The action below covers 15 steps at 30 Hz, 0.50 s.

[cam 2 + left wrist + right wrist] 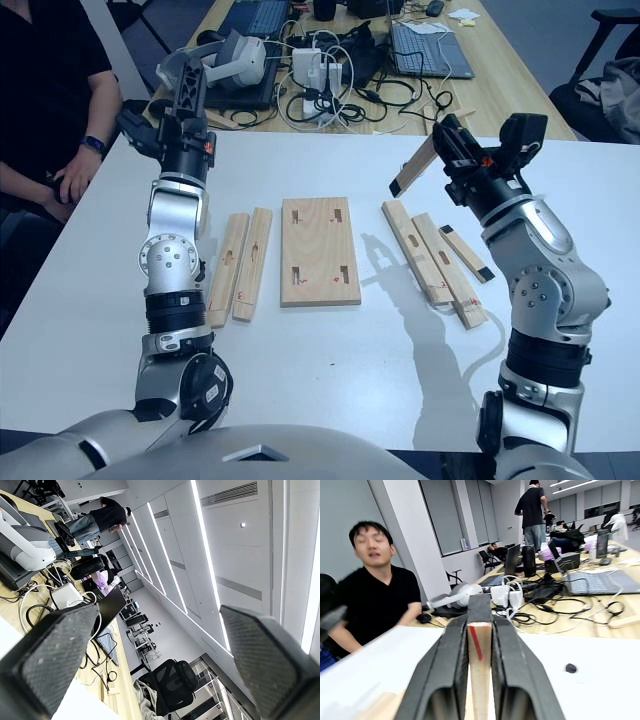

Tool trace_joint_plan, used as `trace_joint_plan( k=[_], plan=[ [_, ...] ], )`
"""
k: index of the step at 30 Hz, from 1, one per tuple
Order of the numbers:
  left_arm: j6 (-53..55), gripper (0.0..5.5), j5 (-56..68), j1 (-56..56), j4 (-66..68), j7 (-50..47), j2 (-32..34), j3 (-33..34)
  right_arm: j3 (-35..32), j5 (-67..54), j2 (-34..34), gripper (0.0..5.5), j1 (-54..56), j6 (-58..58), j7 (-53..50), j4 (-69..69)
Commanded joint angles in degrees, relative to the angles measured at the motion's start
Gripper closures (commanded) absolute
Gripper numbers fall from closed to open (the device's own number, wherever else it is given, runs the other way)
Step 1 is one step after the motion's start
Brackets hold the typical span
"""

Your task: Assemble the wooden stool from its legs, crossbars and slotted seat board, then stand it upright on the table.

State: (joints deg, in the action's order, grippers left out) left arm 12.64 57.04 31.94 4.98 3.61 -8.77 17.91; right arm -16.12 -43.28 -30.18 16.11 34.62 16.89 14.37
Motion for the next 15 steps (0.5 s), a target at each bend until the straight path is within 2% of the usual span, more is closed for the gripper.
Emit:
trace_joint_plan(
  k=[1, 10, 15],
  plan=[
    [-0.04, 1.02, 0.81, 0.01, -0.75, -0.29, -3.34, -0.46, 0.09, 3.06, -0.81, 5.08, -0.36, -2.11, 2.30, -0.12],
    [0.12, 1.02, 0.58, 1.16, 1.20, 0.06, -1.98, -0.18, 0.39, 9.93, 1.23, 5.08, -0.56, -8.98, 3.71, -1.80],
    [-0.24, 1.02, 0.11, 2.54, 2.18, 0.70, -1.61, -0.44, 1.67, 17.04, 0.62, 5.08, -1.97, -17.41, 7.10, -8.87]
  ],
)
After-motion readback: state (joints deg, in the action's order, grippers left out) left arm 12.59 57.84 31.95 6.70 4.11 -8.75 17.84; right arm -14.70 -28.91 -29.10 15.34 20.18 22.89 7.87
